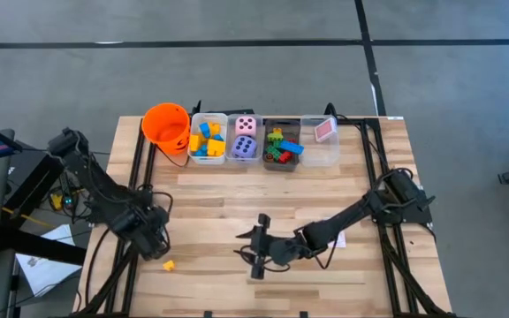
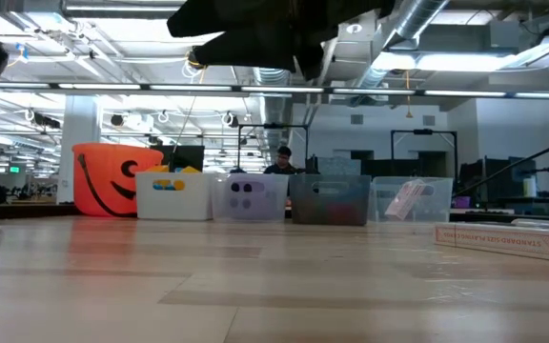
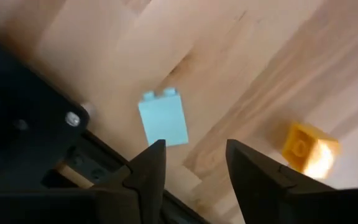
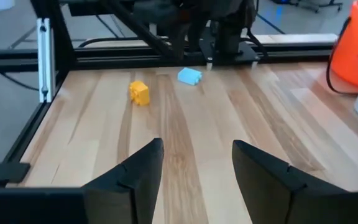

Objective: Pick & Place Toys
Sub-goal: Put the light blue game piece into the black bin

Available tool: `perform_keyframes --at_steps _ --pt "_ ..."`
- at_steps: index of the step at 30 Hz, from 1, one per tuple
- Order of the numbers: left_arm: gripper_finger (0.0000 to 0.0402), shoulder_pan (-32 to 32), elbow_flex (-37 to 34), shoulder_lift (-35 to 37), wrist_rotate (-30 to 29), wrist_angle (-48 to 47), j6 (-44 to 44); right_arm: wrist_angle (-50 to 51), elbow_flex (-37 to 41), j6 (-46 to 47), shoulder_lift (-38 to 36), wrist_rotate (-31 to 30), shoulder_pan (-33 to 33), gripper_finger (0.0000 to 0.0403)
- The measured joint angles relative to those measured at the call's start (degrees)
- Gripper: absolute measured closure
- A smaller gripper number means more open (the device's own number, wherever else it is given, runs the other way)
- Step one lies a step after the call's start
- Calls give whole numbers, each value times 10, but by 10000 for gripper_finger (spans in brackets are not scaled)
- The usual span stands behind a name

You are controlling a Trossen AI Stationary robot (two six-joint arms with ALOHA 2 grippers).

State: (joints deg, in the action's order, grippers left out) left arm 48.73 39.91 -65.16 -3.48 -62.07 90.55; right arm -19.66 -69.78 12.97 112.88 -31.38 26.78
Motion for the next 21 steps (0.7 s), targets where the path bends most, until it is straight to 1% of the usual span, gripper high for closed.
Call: perform_keyframes --at_steps 4,7,9,17,21 --pt "242 0 -34 -13 30 39 57 4 0 21 0 0 -2 214" --pt "242 0 -57 -13 73 52 110 5 0 19 0 0 1 214" --pt "242 0 -68 -13 94 55 131 4 0 16 0 0 1 214" --pt "242 0 -92 -13 95 77 134 3 0 16 0 0 -15 214" --pt "225 0 -92 -13 95 85 133 3 0 16 0 1 -22 214"
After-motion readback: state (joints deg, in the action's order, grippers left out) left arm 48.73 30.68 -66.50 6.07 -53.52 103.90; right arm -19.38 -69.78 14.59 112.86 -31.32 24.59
